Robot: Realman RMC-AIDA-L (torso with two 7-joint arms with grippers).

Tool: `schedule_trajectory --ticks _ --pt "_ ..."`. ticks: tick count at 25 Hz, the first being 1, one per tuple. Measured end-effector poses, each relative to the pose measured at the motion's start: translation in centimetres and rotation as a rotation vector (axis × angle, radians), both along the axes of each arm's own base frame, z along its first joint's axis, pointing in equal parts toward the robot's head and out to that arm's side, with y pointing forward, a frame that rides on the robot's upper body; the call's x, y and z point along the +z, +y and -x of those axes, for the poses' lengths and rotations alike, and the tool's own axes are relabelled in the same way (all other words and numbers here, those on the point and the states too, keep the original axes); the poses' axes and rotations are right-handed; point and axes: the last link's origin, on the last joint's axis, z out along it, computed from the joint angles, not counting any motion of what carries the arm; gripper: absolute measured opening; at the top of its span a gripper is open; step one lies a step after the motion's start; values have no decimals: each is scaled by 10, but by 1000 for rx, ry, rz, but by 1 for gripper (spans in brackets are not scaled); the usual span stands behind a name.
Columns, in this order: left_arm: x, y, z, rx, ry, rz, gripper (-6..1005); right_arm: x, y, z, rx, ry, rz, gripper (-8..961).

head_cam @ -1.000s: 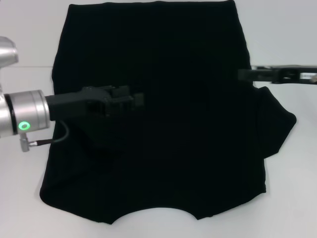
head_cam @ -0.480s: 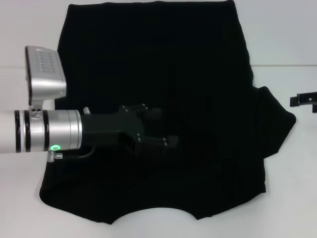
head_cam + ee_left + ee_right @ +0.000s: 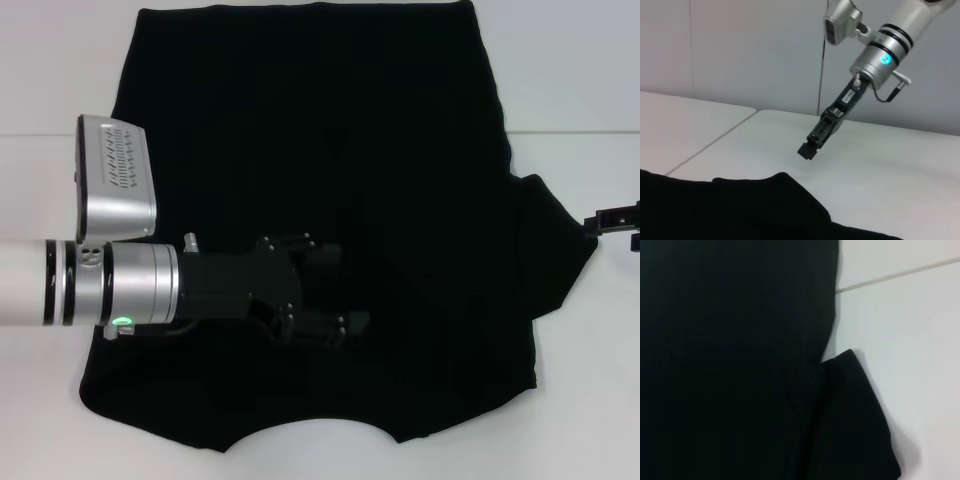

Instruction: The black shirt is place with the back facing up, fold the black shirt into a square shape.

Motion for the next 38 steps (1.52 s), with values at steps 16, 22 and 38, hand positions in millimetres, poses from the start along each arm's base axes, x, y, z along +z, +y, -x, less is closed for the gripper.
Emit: schedule_trajectory --ticks 16,22,38 --pt "-3 0 3 9 10 -18 932 -39 11 3 -3 -49 5 887" --pt "-1 1 4 20 1 -26 932 -49 13 7 10 -74 7 883" --pt "4 2 8 43 -4 -44 933 -54 18 8 34 -112 -19 340"
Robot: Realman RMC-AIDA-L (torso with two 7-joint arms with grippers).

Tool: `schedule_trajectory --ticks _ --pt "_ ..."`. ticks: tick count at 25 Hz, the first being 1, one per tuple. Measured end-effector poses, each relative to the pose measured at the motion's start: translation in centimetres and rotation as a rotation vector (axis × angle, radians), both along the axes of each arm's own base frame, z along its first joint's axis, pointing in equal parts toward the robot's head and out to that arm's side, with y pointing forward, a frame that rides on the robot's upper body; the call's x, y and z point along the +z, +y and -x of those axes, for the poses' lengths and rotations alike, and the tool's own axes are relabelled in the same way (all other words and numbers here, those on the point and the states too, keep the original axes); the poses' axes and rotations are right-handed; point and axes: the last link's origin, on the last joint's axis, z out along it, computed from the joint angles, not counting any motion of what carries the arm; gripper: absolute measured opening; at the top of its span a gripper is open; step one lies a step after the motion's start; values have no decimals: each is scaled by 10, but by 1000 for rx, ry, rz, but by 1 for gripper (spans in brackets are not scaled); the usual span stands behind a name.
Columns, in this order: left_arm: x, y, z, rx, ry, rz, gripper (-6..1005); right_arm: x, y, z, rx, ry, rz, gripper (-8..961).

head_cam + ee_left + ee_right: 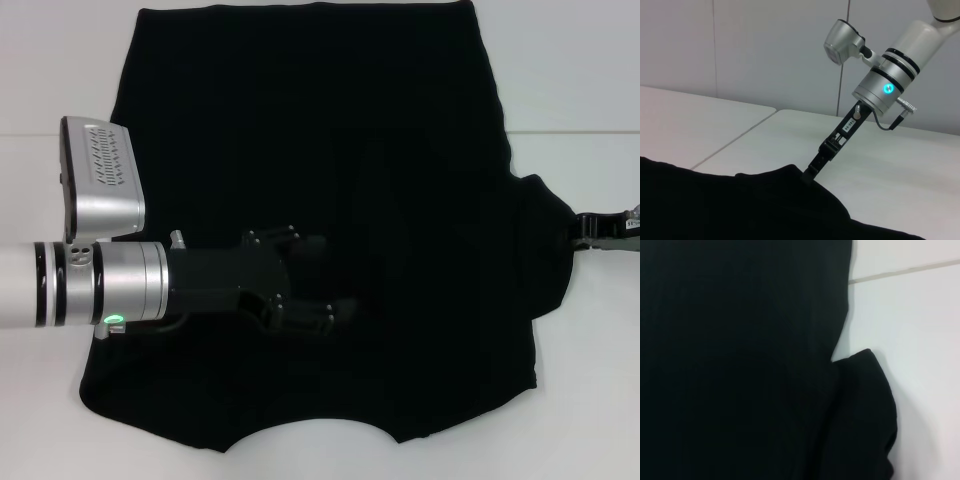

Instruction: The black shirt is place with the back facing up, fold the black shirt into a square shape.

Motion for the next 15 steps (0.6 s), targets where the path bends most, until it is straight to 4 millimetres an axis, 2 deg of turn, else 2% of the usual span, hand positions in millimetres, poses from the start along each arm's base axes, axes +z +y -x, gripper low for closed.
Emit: schedule_trajectory --ticks 2,13,15 --pt "0 1 0 3 1 -5 933 0 0 -1 2 -3 -1 177" --pt "-1 1 -1 29 -22 -8 933 9 -6 -17 -9 -4 -50 21" --pt "-1 0 -1 32 -30 -6 933 13 -7 -21 -8 -3 -63 21"
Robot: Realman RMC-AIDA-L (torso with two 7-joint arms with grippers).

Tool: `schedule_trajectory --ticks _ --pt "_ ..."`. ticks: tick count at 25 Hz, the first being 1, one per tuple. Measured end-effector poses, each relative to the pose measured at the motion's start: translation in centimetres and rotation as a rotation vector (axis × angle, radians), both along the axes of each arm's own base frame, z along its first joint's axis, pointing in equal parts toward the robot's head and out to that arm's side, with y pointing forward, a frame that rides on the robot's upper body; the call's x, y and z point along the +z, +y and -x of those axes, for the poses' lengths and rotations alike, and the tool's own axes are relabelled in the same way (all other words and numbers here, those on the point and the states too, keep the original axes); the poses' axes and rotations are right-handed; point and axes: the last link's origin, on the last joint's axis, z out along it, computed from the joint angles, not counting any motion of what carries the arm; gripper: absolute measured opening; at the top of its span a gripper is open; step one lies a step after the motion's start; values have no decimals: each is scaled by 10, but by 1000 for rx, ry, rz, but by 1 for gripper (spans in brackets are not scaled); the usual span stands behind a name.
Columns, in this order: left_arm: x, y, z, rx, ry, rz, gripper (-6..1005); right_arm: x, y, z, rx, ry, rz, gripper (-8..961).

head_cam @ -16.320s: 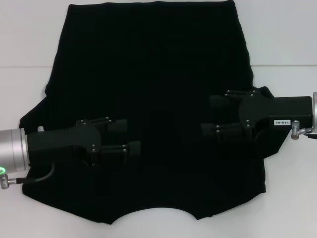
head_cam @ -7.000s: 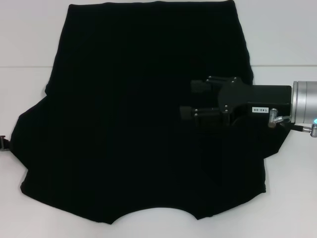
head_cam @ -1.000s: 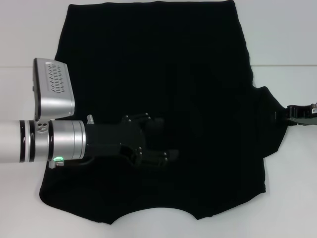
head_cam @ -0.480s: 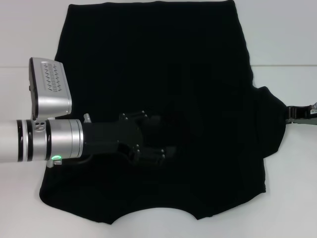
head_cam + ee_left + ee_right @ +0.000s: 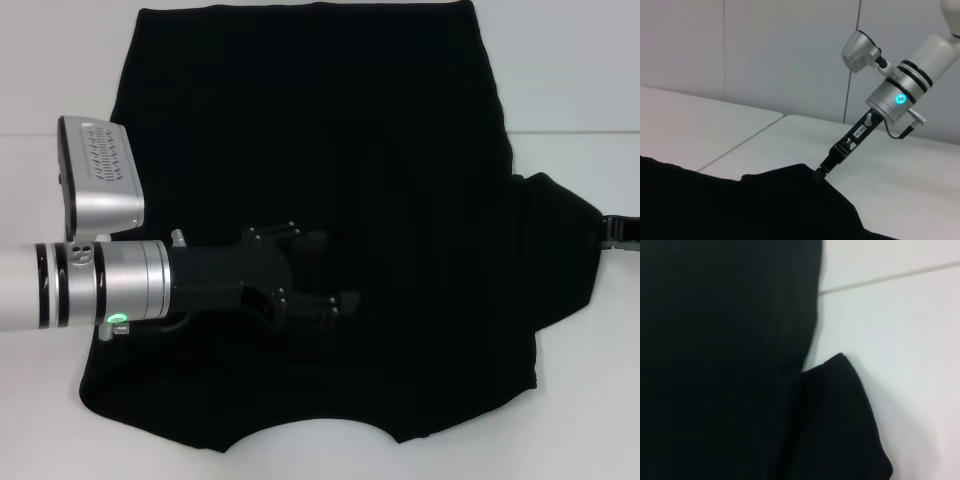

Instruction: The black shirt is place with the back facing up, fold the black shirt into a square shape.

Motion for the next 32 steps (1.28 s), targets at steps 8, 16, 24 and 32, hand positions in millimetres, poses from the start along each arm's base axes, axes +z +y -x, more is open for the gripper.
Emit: schedule_trajectory --ticks 8,16,24,32 --pt "-2 -4 0 6 -22 12 933 14 -3 -10 3 13 -45 20" --pt "-2 -7 -2 11 -40 27 933 20 0 -11 28 -13 -64 20" --pt "-3 -8 -2 14 -44 29 933 26 5 -10 42 -38 -95 21" --pt "-3 -7 -2 27 -51 27 932 28 10 -5 66 -48 -105 21"
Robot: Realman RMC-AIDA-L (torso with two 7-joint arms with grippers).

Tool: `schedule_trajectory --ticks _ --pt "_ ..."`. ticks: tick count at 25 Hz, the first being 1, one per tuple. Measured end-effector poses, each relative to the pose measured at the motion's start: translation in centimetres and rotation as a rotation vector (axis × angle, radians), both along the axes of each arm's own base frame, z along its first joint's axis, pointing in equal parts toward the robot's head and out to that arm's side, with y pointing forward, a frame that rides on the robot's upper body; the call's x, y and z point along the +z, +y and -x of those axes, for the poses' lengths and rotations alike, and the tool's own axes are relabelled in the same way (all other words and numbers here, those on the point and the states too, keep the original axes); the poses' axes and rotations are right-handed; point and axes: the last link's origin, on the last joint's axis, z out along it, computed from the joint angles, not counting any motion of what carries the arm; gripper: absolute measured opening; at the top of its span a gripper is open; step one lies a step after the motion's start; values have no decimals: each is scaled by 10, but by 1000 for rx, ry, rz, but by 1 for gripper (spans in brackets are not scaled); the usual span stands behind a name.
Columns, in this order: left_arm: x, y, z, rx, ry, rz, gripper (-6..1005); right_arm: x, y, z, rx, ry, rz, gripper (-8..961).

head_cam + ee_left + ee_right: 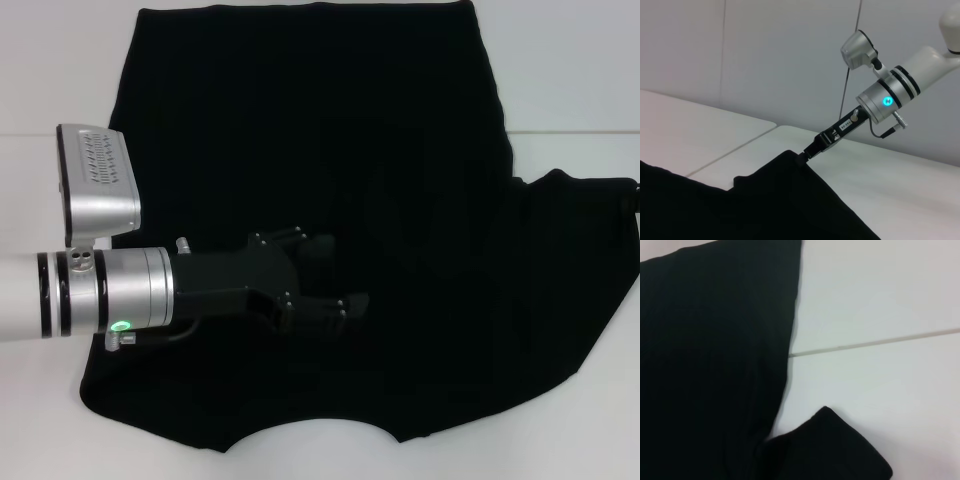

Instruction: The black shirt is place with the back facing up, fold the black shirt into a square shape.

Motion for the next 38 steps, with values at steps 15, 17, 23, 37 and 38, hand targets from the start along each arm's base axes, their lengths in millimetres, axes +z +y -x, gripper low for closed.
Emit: schedule_trajectory --ticks 15,17,23,37,38 --pt "5 3 -2 9 -12 -4 932 -32 7 40 165 -2 113 21" --pt "5 3 -2 13 -12 -4 932 -38 9 50 203 -1 144 21" --pt "6 3 0 38 -17 3 933 -57 12 79 289 -30 252 20" --pt "7 5 -2 51 -19 6 932 -65 17 106 317 -28 325 21" --pt "7 5 -2 51 -19 6 932 -65 17 107 317 -26 327 21"
